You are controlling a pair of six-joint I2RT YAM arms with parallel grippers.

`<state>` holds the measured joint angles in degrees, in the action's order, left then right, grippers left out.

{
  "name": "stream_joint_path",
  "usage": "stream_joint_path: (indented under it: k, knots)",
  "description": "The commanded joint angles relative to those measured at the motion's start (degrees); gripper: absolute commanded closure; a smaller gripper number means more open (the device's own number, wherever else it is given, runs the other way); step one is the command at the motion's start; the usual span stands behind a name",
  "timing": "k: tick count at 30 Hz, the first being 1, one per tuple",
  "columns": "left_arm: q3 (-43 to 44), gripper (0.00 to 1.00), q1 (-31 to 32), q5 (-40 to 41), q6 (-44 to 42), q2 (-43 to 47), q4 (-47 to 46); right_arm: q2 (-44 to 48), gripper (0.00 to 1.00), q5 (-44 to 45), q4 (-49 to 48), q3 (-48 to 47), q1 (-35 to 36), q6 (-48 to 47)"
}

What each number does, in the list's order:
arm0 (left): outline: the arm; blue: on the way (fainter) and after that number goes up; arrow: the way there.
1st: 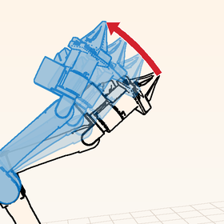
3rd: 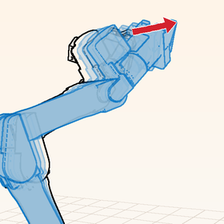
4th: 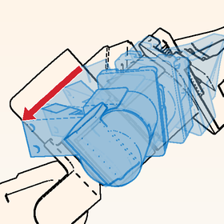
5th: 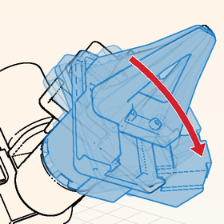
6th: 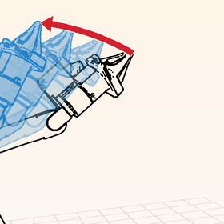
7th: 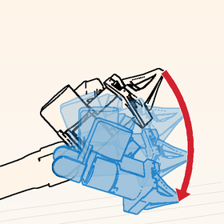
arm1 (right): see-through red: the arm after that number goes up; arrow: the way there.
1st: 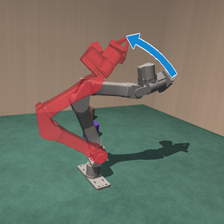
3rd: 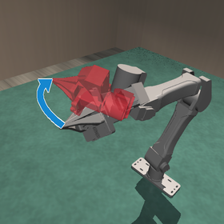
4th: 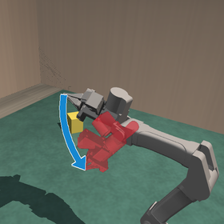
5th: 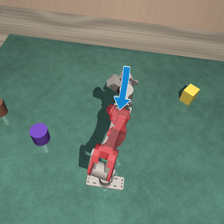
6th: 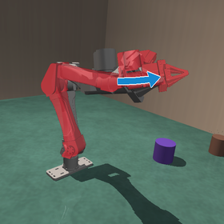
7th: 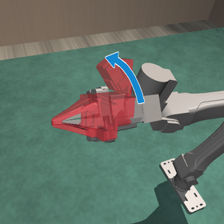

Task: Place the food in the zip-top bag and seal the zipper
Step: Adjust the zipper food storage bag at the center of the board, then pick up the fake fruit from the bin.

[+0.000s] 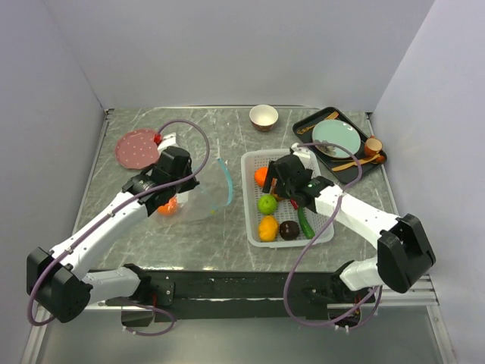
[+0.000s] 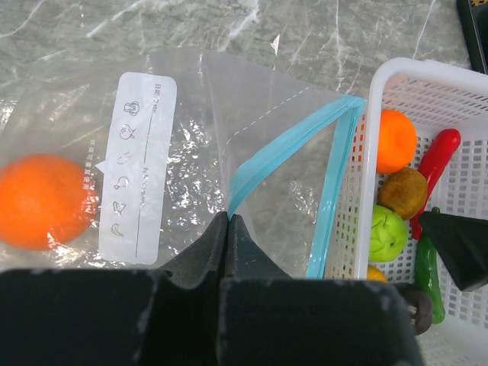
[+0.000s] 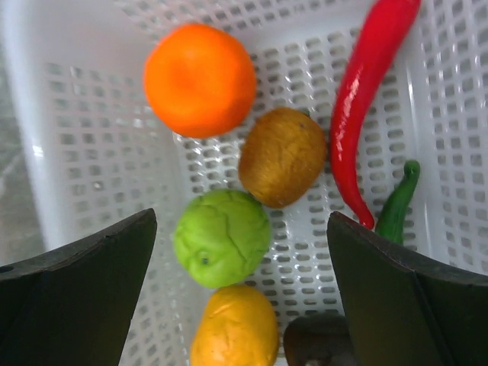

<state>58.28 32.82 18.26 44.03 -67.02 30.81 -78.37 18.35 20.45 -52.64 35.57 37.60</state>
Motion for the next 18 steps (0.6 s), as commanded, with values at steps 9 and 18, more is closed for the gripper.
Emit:
stream_joint_path:
  k: [9,18]
  knots:
    - [-1.8,0.99,-0.1,-3.8,-1.8,0.9,-5.0,-4.0,0.05,-8.3,-2.6,-0.1,0.0,1.4]
    - [-2.2,0.99,-0.2,-3.7,-2.6,1.5,-5.0,-6.3,0.09,-10.5,-3.0,0.4,0.1,1.9]
